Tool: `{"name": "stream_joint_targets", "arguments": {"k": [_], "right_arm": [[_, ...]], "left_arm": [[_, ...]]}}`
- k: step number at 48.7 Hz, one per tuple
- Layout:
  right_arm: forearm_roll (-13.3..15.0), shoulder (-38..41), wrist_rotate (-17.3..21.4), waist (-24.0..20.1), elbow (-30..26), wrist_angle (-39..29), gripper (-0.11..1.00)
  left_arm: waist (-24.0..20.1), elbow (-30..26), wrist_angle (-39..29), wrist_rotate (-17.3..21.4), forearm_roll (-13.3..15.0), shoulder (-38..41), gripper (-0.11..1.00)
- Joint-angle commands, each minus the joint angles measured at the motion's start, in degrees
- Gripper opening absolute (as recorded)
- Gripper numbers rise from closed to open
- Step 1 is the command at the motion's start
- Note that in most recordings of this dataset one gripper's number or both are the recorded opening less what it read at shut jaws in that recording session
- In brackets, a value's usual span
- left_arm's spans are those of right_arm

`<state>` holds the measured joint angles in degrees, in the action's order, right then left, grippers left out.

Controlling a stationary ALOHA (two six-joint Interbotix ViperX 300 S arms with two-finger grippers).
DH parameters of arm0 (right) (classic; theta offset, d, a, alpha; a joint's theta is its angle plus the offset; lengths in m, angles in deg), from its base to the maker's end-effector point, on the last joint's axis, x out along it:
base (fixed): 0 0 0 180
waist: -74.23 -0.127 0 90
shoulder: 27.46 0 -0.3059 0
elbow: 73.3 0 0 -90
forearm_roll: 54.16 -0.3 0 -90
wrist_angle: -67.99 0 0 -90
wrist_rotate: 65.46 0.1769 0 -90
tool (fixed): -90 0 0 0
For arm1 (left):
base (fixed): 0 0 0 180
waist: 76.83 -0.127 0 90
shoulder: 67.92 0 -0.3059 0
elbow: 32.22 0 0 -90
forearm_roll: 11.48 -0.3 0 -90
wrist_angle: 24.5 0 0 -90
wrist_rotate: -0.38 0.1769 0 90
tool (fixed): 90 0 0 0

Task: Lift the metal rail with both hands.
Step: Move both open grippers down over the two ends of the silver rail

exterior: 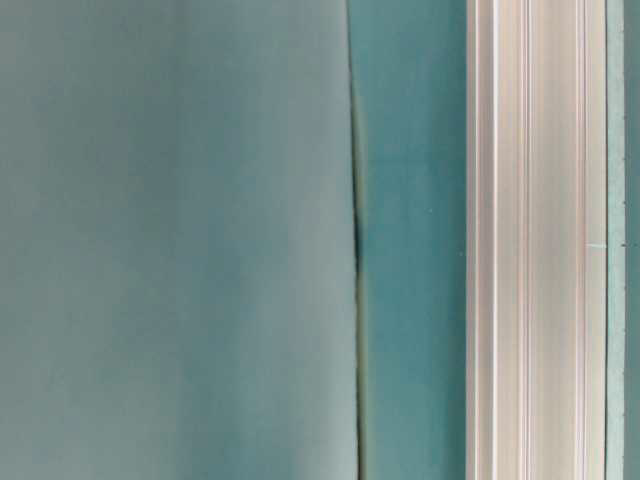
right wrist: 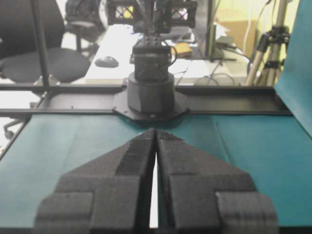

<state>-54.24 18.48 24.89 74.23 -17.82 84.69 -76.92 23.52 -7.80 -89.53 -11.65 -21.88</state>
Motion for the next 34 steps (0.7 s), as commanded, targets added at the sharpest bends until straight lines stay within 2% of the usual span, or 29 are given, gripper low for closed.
{"name": "stream_joint_targets", "arguments": {"k": [1,4,6,8,11,14,23,34], "right_arm": [[-0.4,1.4,0.4,0.6,-0.4,0.2,0.10],[-3.0,2.7,1.0,0.8,-0.6,-2.0,0.17],[-4.2,3.5,1.8,1.0,-1.1,-3.7,0.21],[-4.8,4.5,2.5,1.1,-1.6,-5.4,0.15],[-4.8,5.9,3.5,1.1,-2.5,-7.6,0.05],[-4.8,7.2,4.6,1.1,-3.6,-9.6,0.01],[-4.8,11.8,9.5,1.2,-8.6,-19.2,0.01],[-4.8,18.1,10.1,0.9,-15.4,-32.7,0.01]], "left_arm": [[0.4,-1.7,-1.7,-1.6,-0.4,2.9,0.14],[0.4,-3.0,-4.1,-2.3,-0.6,4.2,0.17],[0.6,-4.0,-5.7,-2.7,-0.6,4.9,0.13],[1.0,-5.0,-7.2,-3.0,-0.6,5.5,0.07],[1.1,-6.2,-9.3,-3.3,-0.6,6.0,0.02],[1.1,-7.5,-11.6,-3.5,-0.5,6.6,0.00],[0.2,-12.4,-21.9,-3.4,-0.7,10.1,-0.01],[0.2,-19.1,-30.8,-4.2,-0.7,16.9,-0.01]]}}
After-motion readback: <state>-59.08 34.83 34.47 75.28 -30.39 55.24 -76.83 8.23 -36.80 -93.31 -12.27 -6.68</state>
